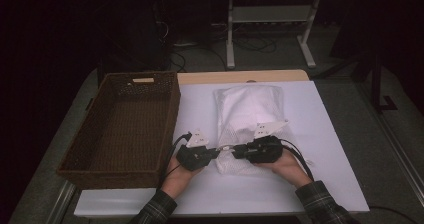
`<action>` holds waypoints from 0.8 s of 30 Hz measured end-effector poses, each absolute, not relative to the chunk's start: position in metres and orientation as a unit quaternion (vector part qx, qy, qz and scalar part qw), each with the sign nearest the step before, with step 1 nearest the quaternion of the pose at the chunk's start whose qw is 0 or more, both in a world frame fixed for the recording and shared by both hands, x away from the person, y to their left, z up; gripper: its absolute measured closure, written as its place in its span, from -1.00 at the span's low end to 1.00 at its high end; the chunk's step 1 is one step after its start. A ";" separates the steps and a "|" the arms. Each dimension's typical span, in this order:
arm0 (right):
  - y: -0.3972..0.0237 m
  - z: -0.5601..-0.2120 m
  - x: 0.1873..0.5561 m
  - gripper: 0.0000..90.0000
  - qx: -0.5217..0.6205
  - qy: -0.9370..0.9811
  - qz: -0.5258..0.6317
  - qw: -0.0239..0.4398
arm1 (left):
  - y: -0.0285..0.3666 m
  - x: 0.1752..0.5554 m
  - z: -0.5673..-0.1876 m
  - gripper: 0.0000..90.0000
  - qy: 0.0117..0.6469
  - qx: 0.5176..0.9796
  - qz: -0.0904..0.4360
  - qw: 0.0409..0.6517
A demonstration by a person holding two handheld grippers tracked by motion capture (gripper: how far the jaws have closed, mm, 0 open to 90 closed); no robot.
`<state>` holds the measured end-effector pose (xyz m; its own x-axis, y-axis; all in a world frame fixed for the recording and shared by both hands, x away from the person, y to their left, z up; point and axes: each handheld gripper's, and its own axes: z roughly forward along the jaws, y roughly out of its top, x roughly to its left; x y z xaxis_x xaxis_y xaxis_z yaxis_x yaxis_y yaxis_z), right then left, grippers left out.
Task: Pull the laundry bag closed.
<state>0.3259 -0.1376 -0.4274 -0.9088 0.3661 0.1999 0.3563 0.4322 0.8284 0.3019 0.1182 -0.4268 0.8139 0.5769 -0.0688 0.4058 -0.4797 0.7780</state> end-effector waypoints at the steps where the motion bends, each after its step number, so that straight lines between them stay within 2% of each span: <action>1: -0.136 -0.428 0.326 0.60 0.214 0.847 0.487 0.006 | 0.118 0.302 -0.427 0.90 0.287 0.855 0.102 0.420; 9: -0.125 -0.430 0.330 0.63 0.216 0.849 0.482 0.009 | 0.117 0.302 -0.429 0.90 0.287 0.856 0.101 0.418; 19: -0.114 -0.430 0.328 0.86 0.197 0.856 0.478 0.011 | 0.117 0.302 -0.429 0.90 0.289 0.855 0.100 0.419; 24: -0.114 -0.430 0.328 0.86 0.197 0.855 0.479 0.012 | 0.116 0.302 -0.429 0.90 0.289 0.855 0.101 0.418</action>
<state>0.3282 -0.1138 -0.4301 -0.9222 0.3480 0.1688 0.3256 0.4631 0.8243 0.3016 0.1165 -0.4294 0.8123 0.5791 -0.0690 0.4099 -0.4828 0.7739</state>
